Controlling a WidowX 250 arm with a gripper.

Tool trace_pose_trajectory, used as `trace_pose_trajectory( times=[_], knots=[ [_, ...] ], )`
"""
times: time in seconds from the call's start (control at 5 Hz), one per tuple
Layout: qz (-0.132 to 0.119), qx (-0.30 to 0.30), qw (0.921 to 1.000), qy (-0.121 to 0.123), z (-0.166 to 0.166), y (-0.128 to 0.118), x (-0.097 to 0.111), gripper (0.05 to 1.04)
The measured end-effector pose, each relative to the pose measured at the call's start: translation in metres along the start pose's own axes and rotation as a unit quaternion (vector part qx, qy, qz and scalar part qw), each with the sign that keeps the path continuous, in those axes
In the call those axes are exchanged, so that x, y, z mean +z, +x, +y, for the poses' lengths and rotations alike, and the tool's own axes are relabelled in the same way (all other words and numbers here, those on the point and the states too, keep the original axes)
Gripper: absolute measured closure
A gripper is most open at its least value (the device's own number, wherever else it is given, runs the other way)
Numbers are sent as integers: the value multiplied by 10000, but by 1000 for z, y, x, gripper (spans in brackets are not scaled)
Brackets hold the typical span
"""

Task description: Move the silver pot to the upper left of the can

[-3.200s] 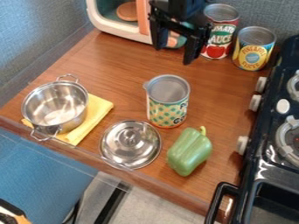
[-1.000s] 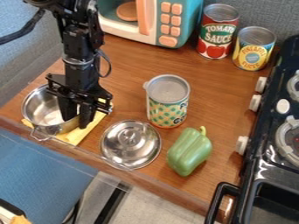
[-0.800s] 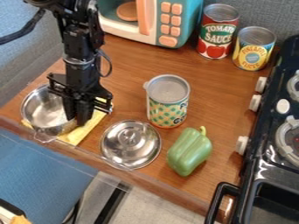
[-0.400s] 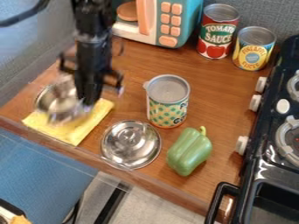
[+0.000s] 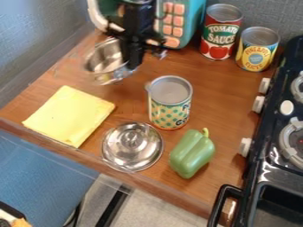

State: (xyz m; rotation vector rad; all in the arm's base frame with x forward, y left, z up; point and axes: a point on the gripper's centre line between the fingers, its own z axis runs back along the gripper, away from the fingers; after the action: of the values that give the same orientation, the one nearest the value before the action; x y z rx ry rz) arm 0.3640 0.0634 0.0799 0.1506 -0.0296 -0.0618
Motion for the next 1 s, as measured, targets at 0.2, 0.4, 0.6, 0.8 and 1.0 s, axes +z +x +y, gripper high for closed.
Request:
trace_pose_trajectory(
  times=[0.2,0.4,0.6,0.8,1.0],
  knots=[
    [27,-91,10000,-20,-12,28,-14,1017],
    [29,-203,9998,-47,-27,39,-21,1017],
    [57,-291,9995,-81,-41,40,-20,1017],
    [18,-478,9987,-160,-55,43,-19,1017],
    [10,-541,9982,-245,-61,44,-19,1017]
  ],
)
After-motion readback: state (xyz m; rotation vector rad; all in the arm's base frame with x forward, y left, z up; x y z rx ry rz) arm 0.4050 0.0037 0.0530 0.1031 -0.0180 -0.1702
